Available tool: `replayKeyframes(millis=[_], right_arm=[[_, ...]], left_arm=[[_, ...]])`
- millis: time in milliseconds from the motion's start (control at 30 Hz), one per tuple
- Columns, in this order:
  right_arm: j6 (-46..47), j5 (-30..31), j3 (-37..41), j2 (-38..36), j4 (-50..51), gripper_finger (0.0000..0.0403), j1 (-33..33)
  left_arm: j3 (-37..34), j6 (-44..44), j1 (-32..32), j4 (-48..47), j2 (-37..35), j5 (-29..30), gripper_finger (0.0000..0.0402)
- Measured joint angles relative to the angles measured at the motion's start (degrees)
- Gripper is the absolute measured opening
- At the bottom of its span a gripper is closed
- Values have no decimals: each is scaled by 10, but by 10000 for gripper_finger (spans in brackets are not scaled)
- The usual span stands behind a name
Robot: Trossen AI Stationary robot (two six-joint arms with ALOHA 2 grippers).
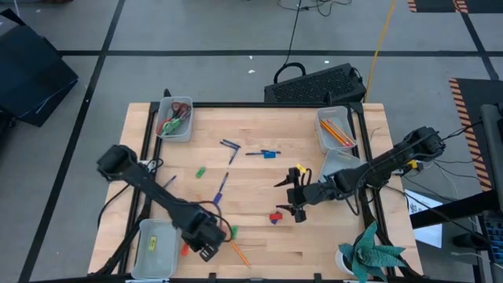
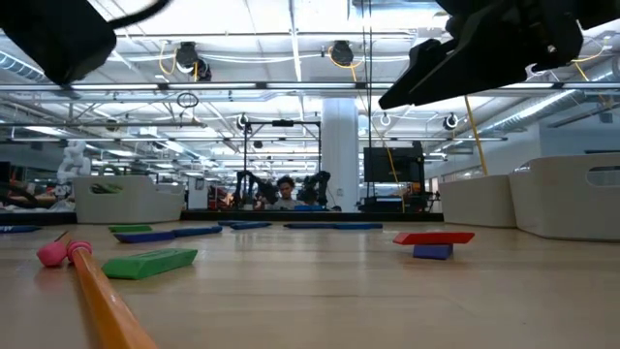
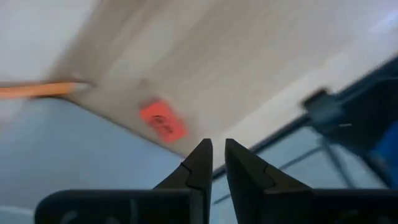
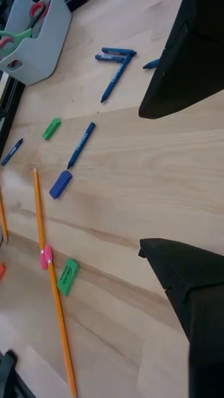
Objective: Sort crayons/erasers/pens/pencils in bins
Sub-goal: Put the orange eraser into the bottom left gray bin
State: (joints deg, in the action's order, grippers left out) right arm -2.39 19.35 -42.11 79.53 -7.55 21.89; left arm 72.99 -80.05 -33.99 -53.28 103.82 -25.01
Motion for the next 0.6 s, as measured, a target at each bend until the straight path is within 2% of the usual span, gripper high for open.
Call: replayKeyframes(millis=[167,333,467,600], right_arm=[[9,0,0,0,0,325,-2],[13,-1,1,0,-1,325,-2],[13,-2,12,0,-12,325,-2],[18,-2,21,0,-15,325,-2]], left_arm=[[22,72,19,-37,47,-28,55],[7,102,35,-37,88,-74,114],[-1,92,45,-37,99,-101,165],[-17,89,50,-36,99,-133,176]])
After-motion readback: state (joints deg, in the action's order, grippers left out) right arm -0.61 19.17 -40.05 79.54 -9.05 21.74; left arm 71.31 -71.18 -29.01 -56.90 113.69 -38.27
